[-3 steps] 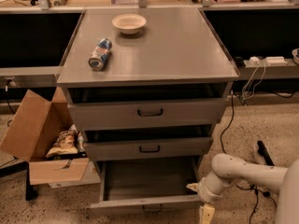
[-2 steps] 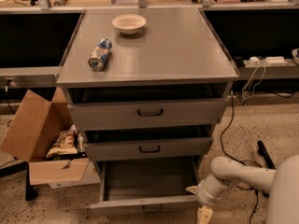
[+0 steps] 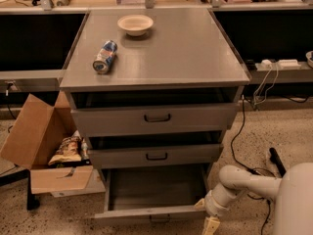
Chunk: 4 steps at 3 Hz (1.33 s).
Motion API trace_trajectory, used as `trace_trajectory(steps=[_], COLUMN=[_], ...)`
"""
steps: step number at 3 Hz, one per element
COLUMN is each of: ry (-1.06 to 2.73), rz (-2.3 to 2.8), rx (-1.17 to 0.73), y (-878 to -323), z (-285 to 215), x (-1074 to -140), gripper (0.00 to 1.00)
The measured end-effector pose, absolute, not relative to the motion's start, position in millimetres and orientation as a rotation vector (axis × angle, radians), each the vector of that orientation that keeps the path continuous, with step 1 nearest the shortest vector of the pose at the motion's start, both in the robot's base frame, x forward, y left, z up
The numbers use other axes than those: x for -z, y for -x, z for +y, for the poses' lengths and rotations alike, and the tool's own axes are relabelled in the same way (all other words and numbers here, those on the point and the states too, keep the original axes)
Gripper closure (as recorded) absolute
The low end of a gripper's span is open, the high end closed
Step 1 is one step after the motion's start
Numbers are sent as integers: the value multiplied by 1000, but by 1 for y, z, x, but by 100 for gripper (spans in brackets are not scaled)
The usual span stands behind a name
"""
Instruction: Close bottom drawer
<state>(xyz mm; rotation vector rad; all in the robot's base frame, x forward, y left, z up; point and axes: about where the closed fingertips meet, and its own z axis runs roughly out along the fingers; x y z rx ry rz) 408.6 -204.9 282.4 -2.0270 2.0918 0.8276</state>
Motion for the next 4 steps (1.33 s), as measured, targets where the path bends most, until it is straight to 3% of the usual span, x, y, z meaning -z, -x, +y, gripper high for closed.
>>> trace_trajectory(steps=[2,3,4], ry=[2126,2152,2154], rz=[2005,1960,1933], rx=[-899,-853,-805], y=[-412,-414,-420], z=[-201,-193,-187], x=[-204,-166,-155], gripper=[63,96,100])
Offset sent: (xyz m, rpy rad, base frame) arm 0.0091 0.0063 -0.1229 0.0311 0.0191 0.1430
